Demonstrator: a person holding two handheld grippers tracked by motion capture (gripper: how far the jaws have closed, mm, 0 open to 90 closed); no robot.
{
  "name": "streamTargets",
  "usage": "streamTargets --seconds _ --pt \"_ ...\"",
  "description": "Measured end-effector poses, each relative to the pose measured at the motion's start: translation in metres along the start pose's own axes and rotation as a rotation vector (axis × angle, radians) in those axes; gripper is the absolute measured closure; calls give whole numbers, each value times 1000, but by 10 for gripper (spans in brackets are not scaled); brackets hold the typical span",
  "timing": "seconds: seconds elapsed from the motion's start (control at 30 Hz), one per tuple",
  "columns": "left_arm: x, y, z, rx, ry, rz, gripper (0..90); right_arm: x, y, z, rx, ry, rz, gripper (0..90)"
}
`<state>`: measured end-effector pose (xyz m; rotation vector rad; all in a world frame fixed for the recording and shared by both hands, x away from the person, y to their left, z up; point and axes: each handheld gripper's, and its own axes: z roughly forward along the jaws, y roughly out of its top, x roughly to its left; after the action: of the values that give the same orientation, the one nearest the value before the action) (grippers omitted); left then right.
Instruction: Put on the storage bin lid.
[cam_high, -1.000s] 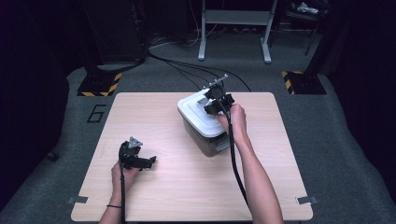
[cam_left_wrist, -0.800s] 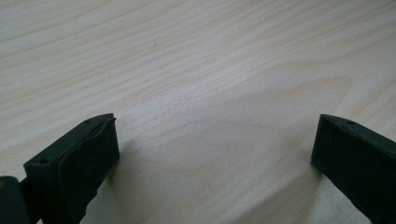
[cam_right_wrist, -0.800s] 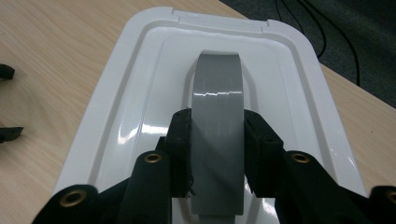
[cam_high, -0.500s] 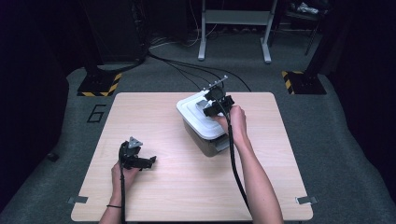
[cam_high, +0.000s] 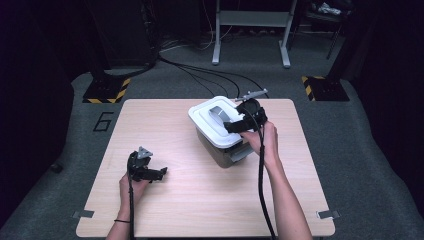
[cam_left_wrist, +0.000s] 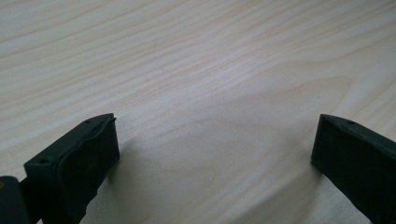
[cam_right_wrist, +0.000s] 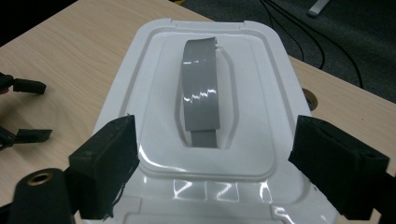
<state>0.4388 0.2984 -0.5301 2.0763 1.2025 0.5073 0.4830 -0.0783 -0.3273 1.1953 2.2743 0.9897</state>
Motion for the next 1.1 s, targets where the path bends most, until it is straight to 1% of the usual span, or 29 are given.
streamTargets --seconds 0.07,0.3,0.37,0.4,0.47,0.57,0.77,0.9,1.0,1.07,1.1 --pt "0 0 0 0 0 -1 7 -2 -6 -6 -16 3 6 76" --pt "0 0 0 -1 0 -1 7 -10 -32 -24 -39 -10 24 17" --pt "0 0 0 0 0 -1 7 -13 -43 -29 -44 -15 32 2" --pt "0 0 0 -1 0 -1 7 -13 -47 -30 -39 -17 45 0" --pt "0 0 0 -1 0 -1 7 -18 -60 -34 -47 -23 49 0" --pt "0 0 0 0 0 -1 7 -24 -78 -37 -49 -34 72 0" --pt "0 0 0 -1 0 -1 7 -36 -114 -35 -48 -55 115 0" --pt "0 0 0 -1 0 -2 7 -41 -137 -30 -43 -69 140 0" --pt "0 0 0 -1 0 -1 7 -44 -154 -24 -35 -91 152 0" --pt "0 0 0 -1 1 -2 7 -46 -165 -18 -23 -90 155 0" --pt "0 0 0 0 0 -1 7 -46 -171 -13 -11 -89 167 0"
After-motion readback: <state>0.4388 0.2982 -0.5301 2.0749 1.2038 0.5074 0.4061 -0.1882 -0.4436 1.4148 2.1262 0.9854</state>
